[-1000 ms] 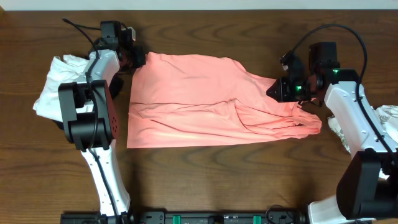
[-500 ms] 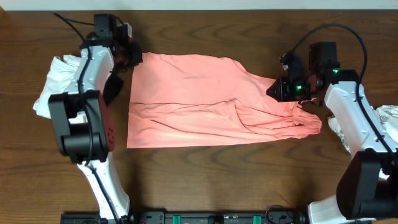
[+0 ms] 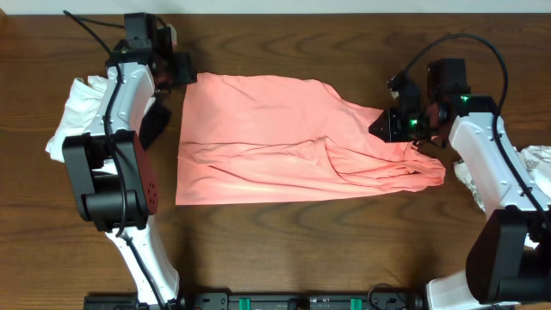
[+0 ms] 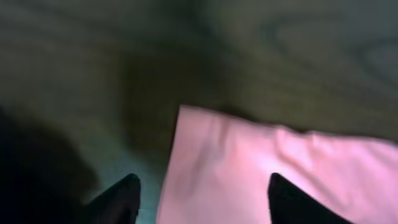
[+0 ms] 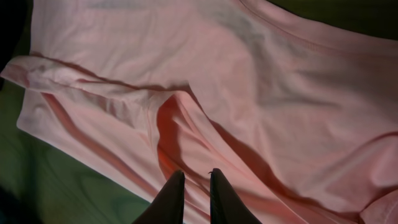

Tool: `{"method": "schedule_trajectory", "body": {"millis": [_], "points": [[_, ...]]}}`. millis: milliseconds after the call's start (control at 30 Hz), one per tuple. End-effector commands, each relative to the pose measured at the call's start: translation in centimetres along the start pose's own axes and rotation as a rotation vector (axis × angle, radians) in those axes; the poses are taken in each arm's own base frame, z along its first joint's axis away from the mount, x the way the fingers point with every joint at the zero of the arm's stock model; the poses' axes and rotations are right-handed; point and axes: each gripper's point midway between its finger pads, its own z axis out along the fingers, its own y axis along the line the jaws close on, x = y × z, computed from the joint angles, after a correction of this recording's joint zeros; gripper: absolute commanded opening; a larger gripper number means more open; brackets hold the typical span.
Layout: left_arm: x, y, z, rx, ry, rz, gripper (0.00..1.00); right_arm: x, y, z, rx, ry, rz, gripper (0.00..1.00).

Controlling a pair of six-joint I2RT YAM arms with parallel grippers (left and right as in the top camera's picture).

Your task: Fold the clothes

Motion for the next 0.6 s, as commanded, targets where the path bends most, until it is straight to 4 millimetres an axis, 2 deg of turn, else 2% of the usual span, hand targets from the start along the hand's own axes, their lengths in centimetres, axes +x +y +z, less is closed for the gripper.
{"method": "schedule_trajectory", "body": {"millis": [0, 133, 333, 467, 567], "points": [[-0.1, 2.0, 1.7, -0.026, -0.015, 0.001, 0.69, -0.7, 0.1, -0.4, 0.001, -0.017, -0.024, 0.14], [0.2, 1.6, 4.2, 0.082, -0.018, 0.03, 0.69, -0.7, 0.1, -0.4, 0.001, -0.016, -0.024, 0.14], [2.9, 2.3, 7.6, 0.136, 0.05, 0.002, 0.69, -0.7, 0.1, -0.4, 0.001, -0.017, -0.024, 0.14], [3.7, 1.3, 7.8, 0.204, 0.078, -0.008, 0.68, -0.7, 0.1, -0.4, 0.001, -0.018, -0.025, 0.14], [5.2, 0.5, 7.9, 0.227, 0.136, -0.02, 0.67, -0.8, 0.1, -0.4, 0.002, -0.022, -0.027, 0.14]]}}
